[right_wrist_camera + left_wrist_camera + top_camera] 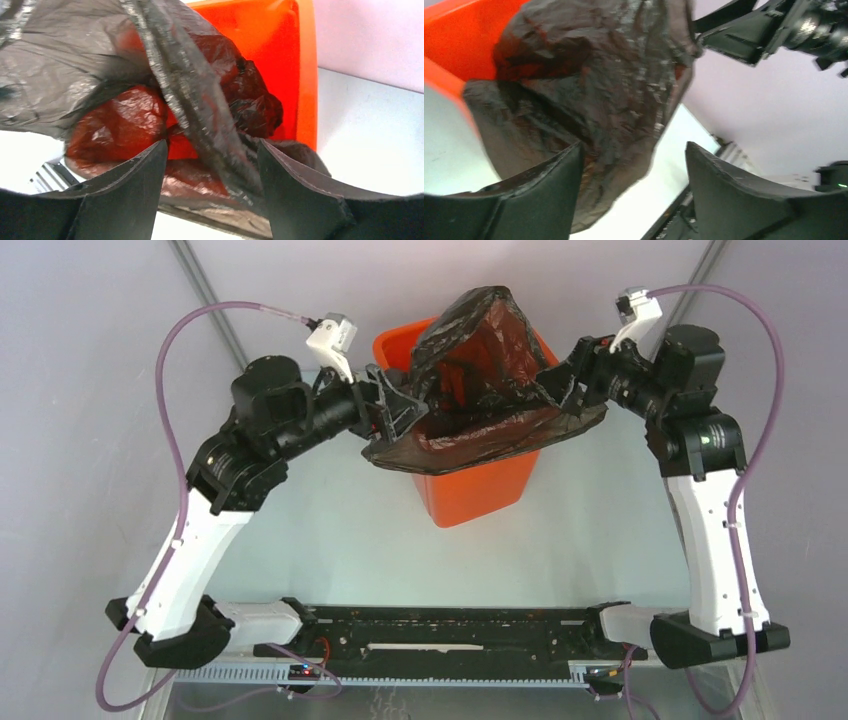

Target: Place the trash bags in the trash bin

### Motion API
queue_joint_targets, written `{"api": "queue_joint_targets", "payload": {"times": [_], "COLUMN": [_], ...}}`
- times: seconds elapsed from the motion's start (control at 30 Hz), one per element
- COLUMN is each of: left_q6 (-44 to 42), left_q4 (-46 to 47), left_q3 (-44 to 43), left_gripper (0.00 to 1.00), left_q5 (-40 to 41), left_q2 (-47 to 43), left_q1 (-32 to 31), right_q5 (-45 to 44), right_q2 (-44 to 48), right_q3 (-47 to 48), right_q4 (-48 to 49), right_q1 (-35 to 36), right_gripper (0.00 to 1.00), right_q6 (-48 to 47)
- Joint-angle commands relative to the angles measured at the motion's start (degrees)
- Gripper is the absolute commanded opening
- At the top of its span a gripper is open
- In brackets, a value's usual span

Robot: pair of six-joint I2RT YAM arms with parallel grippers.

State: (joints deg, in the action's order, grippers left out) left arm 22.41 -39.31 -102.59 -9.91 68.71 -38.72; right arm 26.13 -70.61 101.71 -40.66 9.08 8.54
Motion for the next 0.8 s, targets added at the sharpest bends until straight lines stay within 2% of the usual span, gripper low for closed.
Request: {"api": "queue_joint_targets", "payload": {"times": [0.0, 0.07, 0.1, 0.17, 0.2, 0.23, 0.27, 0.4, 0.43, 0.57, 0.77], "left_q6": [-2.7, -2.82, -2.71, -2.16, -1.48, -0.82, 0.0, 2.44, 2.2, 2.22, 2.67], "left_q4": [-7.72, -9.11, -9.34, -9.08, -8.95, -8.94, -8.88, -6.89, -6.37, -3.88, -0.61], "left_q3": [-8.47, -10.85, -11.45, -12.02, -12.12, -12.27, -12.31, -12.02, -12.09, -12.19, -12.49], "left_gripper": [0.7, 0.66, 0.64, 0.54, 0.39, 0.28, 0.23, 0.14, 0.12, 0.04, 0.0], "left_q5": [14.38, 14.88, 15.28, 15.77, 16.25, 16.58, 16.62, 13.61, 13.73, 13.31, 12.1], "left_q2": [3.23, 5.04, 5.71, 6.27, 6.52, 6.71, 6.92, 8.45, 8.92, 11.31, 16.0], "left_q1": [-0.81, -0.83, -0.79, -0.37, 0.34, 1.1, 2.23, 7.4, 8.23, 11.82, 17.02], "right_q5": [-0.09, 1.07, 1.75, 3.06, 3.03, 2.85, 2.59, 3.75, 3.79, 2.71, 1.7], "right_q2": [-1.48, -2.33, -2.73, -3.07, -3.24, -3.41, -3.52, -5.22, -6.19, -10.65, -16.76], "right_q3": [0.42, 0.36, 0.15, -0.4, -0.57, -0.76, -0.99, -2.55, -2.23, -1.07, 0.02], "right_q4": [5.68, 7.05, 7.91, 9.94, 10.91, 12.03, 13.33, 19.4, 20.03, 22.04, 25.76], "right_q1": [0.06, 0.13, 0.15, 0.22, 0.23, 0.0, -0.41, -3.34, -3.97, -5.76, -7.38], "right_gripper": [0.66, 0.41, 0.37, 0.39, 0.37, 0.33, 0.28, 0.03, 0.0, 0.0, 0.0], "right_q6": [-4.1, -3.43, -2.96, -1.95, -1.02, -0.17, 1.09, 5.2, 5.74, 7.44, 9.61]}}
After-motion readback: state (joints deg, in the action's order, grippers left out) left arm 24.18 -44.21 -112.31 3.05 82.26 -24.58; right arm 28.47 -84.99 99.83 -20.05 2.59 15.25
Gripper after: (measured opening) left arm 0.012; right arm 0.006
